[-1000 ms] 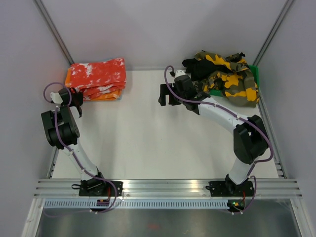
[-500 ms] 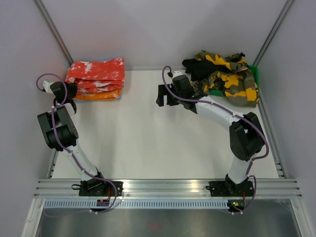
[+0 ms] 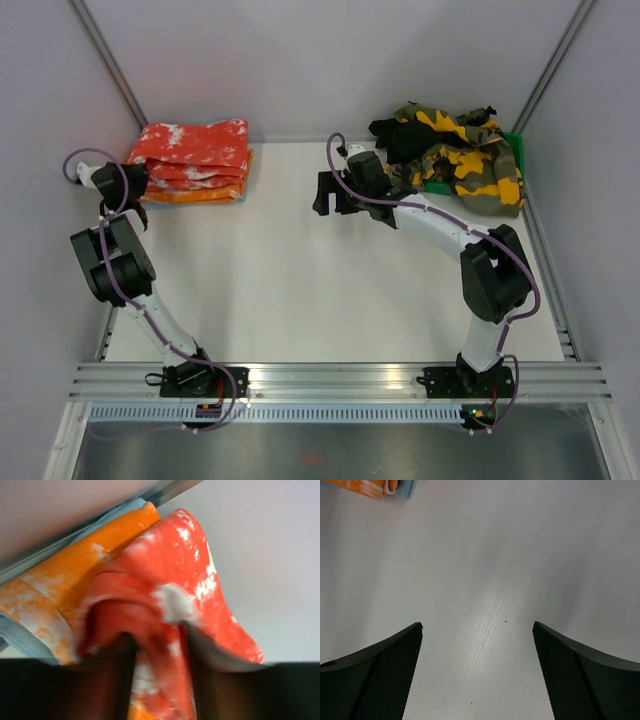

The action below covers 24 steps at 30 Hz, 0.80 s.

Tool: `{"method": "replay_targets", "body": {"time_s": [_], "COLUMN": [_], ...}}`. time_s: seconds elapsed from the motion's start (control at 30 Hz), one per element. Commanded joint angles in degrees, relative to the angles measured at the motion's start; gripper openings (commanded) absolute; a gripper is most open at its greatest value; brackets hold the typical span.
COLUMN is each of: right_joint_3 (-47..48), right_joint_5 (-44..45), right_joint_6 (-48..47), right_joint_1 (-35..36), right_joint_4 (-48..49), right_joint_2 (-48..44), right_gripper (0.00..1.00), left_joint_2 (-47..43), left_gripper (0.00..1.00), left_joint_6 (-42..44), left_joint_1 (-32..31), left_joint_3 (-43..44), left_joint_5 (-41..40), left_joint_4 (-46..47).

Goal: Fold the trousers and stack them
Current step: Neatly place the folded trousers to the corner

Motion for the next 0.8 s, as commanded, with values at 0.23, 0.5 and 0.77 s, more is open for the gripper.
{"method": "replay_targets", "body": {"time_s": [0.23,0.5,0.77], "right_joint_3": [2.8,-0.2,-2.6], "right_joint_5": [-2.3,-3.2,-3.4], "right_joint_6": [0.4,-0.7,0.5], "right_joint_1": [-0.2,-0.1,-0.2], "right_joint_4": [2.2,2.8,4.3], "right_joint_2": [-2.7,-6.3,-7.9], "right_gripper": [0.98,0.98,0.98], "left_joint_2": [-5.5,-15.8,-11.9], "left_gripper": [0.82,0.59,0.33], "left_joint_6": [0.7,-3.0,-4.3], "left_joint_1": [3.6,2.8,-0.6], "left_joint_3": [0.7,-6.7,0.5], "left_joint_5": [8.4,11.3,9.8], "left_joint_4": [-1.2,1.2,0.3]}}
